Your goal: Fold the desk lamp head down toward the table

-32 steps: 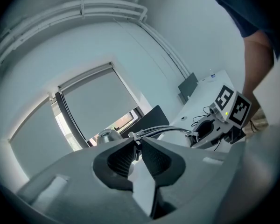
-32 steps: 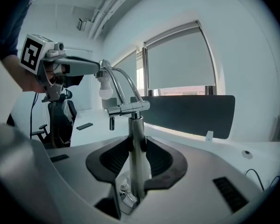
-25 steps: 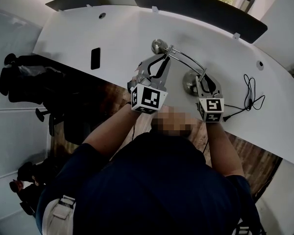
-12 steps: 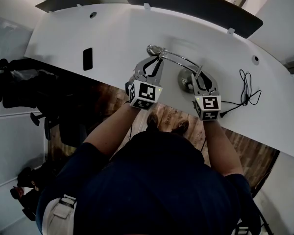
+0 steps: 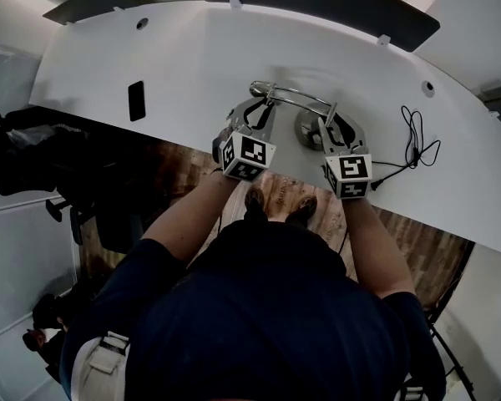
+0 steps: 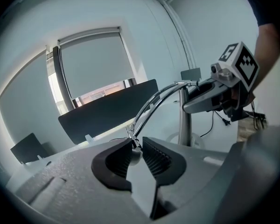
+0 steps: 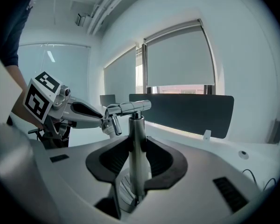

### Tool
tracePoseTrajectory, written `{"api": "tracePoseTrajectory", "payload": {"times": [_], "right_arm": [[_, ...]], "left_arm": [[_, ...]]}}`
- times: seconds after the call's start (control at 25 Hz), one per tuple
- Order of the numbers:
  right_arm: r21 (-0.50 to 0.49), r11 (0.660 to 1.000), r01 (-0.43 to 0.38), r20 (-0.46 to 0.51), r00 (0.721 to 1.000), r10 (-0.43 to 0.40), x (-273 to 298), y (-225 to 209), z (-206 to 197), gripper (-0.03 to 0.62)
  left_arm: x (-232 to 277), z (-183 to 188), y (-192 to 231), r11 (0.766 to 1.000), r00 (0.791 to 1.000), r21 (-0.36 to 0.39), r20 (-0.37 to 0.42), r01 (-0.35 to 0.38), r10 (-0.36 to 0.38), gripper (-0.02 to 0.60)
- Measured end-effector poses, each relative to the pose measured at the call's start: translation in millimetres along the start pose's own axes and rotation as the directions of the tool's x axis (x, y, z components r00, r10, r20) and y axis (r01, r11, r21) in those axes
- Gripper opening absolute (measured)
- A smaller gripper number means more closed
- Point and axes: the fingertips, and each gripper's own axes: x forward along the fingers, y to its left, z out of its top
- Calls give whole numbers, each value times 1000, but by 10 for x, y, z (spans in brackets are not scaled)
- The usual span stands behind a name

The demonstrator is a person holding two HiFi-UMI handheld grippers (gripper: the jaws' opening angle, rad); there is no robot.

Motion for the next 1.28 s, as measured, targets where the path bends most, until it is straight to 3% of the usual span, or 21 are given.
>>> {"api": "tracePoseTrajectory", "payload": {"times": [0.24, 0.48, 1.28], "right_arm": [[-13, 1000, -3, -18, 1000, 3, 15, -6, -17, 121], [-19, 1000, 10, -30, 999, -10, 8, -10, -24, 121], [-23, 1000, 21, -52, 998, -23, 54, 9, -30, 124]], "left_arm": [[143, -138, -157, 999, 999, 16, -26, 32, -31, 74], [176, -151, -285, 998, 997, -36, -56, 55, -57, 74], [364, -302, -480, 986, 996, -150, -39, 74, -80, 78]]}}
